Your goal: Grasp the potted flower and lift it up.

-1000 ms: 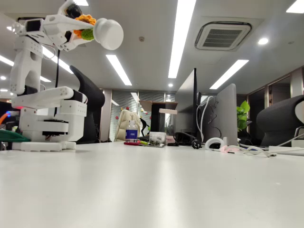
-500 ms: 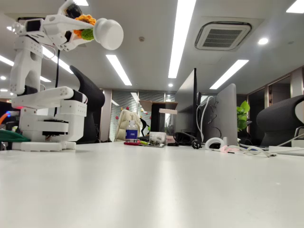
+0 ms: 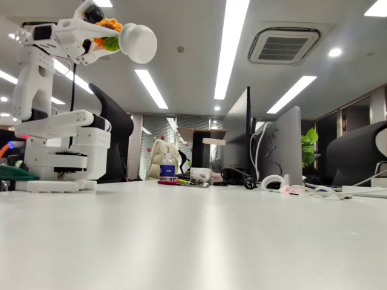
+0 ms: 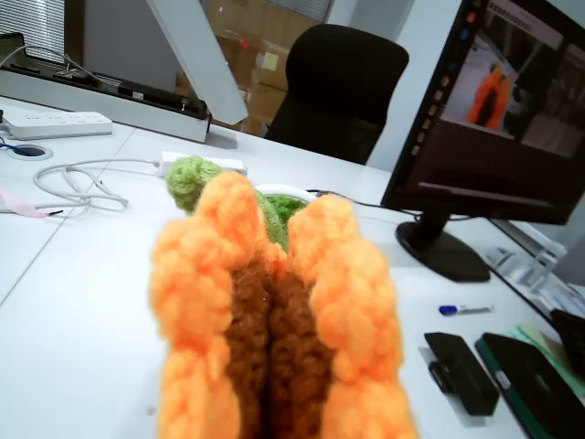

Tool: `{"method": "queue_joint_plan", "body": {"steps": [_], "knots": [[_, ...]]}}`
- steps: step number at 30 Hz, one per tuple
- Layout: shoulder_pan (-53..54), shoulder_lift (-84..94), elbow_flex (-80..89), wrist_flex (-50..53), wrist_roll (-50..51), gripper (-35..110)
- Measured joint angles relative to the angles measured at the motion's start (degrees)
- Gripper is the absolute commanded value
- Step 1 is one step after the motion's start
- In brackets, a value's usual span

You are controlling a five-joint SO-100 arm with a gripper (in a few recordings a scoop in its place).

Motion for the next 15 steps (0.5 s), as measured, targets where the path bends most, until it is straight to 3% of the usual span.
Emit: {"method": "queue_joint_plan", "body": {"steps": [15], "knots": [[0.0,0.0,0.0,0.0,-0.35,0]]}}
